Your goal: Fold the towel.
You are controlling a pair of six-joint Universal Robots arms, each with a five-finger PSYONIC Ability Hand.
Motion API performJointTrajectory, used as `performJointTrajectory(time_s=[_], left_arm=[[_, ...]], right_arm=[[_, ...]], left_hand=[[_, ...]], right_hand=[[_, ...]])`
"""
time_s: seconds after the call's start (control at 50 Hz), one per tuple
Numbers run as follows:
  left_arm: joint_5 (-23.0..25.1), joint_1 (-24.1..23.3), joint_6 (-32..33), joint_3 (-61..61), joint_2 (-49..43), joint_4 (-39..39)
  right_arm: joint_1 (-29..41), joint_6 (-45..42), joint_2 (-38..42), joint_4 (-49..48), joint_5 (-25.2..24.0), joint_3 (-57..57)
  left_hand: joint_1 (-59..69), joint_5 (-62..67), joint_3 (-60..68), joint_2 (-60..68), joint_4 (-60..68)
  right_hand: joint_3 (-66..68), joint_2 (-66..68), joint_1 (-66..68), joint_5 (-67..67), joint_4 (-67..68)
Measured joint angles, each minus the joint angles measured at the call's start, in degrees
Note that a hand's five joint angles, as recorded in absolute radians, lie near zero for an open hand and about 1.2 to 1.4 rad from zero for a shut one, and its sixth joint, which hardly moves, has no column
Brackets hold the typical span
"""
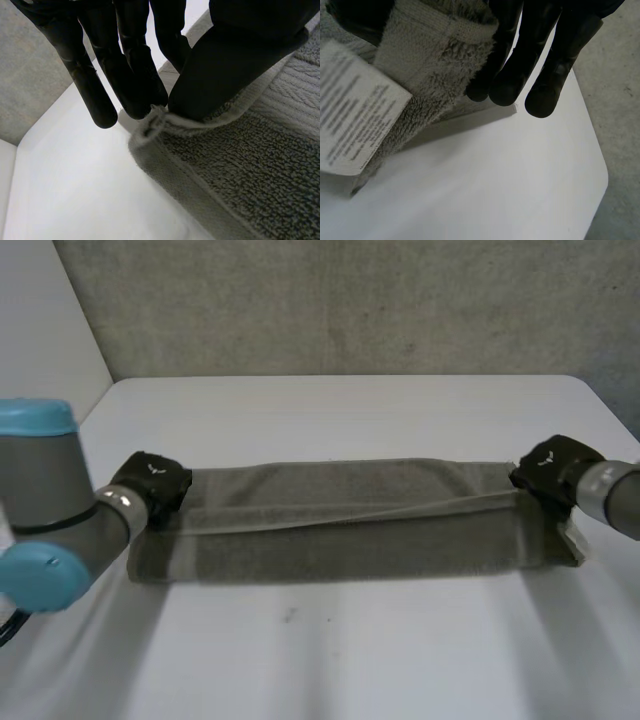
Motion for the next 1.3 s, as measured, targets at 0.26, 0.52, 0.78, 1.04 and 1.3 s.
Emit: performJointTrajectory(time_s=[0.26,0.52,0.78,1.04,1.3], left_arm=[[-3.8,-1.6,-0.7,25.4,-19.1,-2.8],[-5.4,-1.7,-0.7,40.3,-27.7,-8.3],[-5.5,-2.6,-0.7,43.9,-29.5,-8.4],[-8.9,-3.9,-2.0,42.8,-26.5,-9.9],[-10.4,-3.5,-9.0,31.7,-12.4,-9.8]], right_arm=[[4.6,3.6,20.0,-1.0,6.7,-24.8],[5.9,3.0,29.3,-0.4,10.6,-38.9],[6.1,3.0,32.2,-0.8,12.7,-42.5],[7.1,7.1,28.7,-6.2,12.5,-42.8],[5.9,16.4,14.5,-8.2,11.1,-28.2]], left_hand=[[0.0,0.0,0.0,0.0,0.0],[0.0,0.0,0.0,0.0,0.0],[-30.7,-30.6,-32.2,-32.5,-31.3],[-59.2,-57.9,-60.0,-60.2,-60.0],[-59.4,-58.0,-60.1,-60.3,-60.2]], right_hand=[[0.0,0.0,0.0,0.0,0.0],[0.0,0.0,0.0,0.2,0.0],[-59.2,-59.6,-58.9,-63.1,-59.6],[-62.3,-62.1,-63.0,-64.9,-62.0],[-62.3,-62.1,-63.0,-64.9,-62.0]])
